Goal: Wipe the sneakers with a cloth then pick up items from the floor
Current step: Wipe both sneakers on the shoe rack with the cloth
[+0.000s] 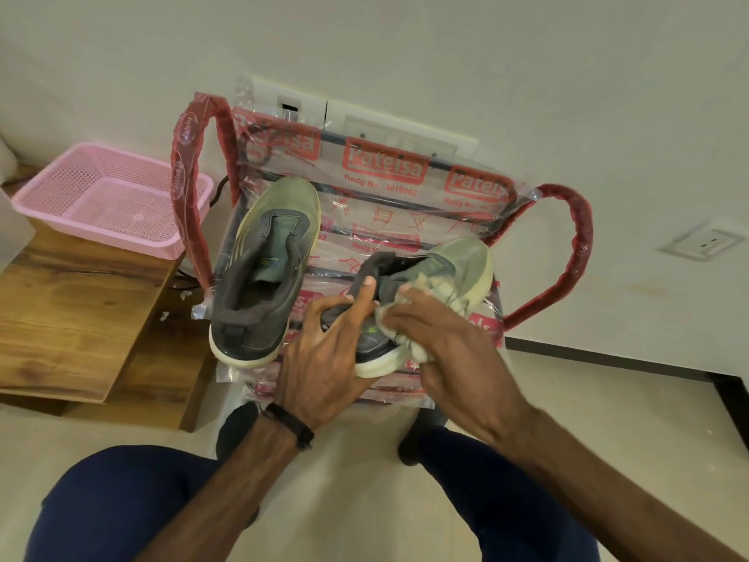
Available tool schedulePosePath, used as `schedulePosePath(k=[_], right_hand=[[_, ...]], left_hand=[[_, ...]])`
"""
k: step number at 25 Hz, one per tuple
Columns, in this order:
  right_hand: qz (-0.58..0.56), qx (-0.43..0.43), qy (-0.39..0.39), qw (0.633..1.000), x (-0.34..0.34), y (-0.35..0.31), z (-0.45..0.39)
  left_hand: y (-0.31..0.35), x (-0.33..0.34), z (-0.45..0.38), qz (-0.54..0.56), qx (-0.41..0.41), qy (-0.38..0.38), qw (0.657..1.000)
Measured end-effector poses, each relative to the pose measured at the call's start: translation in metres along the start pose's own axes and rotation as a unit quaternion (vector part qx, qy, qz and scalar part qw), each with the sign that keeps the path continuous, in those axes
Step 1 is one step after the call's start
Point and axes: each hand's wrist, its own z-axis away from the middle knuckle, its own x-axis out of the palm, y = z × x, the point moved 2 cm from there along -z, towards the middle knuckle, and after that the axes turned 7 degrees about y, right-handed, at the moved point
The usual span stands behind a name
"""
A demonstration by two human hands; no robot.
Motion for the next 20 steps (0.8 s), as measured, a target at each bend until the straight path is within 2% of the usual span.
schedulePosePath(k=[2,3,6,8,12,16,20], right_hand=[[-0.007,-0.046,-0.022,0.999,-0.005,0.004,0.006],[0.007,-0.044,-0.009,0.999,-0.007,0.015,0.002],[0.035,0.05,0.029,0.998,-0.005,0.034,-0.012],[0.046,0.056,0.028,0.997,0.002,0.034,-0.01],[0.023,0.083,0.056,0.995,0.005,0.055,-0.012],[0.012,0.107,0.046,0.993,0.012,0.055,-0.014],[-0.028,0.094,0.085,0.992,0.008,0.031,0.003]], left_hand=[[0.001,-0.001,0.003,-0.003,0.025,0.006,1.0],[0.003,0.0,0.003,-0.009,0.029,0.0,1.0],[0.003,0.002,0.001,-0.023,0.044,-0.013,0.999],[0.001,-0.001,-0.003,-0.031,0.061,-0.018,0.997],[-0.001,-0.007,-0.007,0.01,0.084,-0.083,0.993],[-0.008,-0.007,-0.003,0.112,0.007,-0.116,0.987],[-0.011,-0.006,-0.004,0.142,-0.039,-0.132,0.98]])
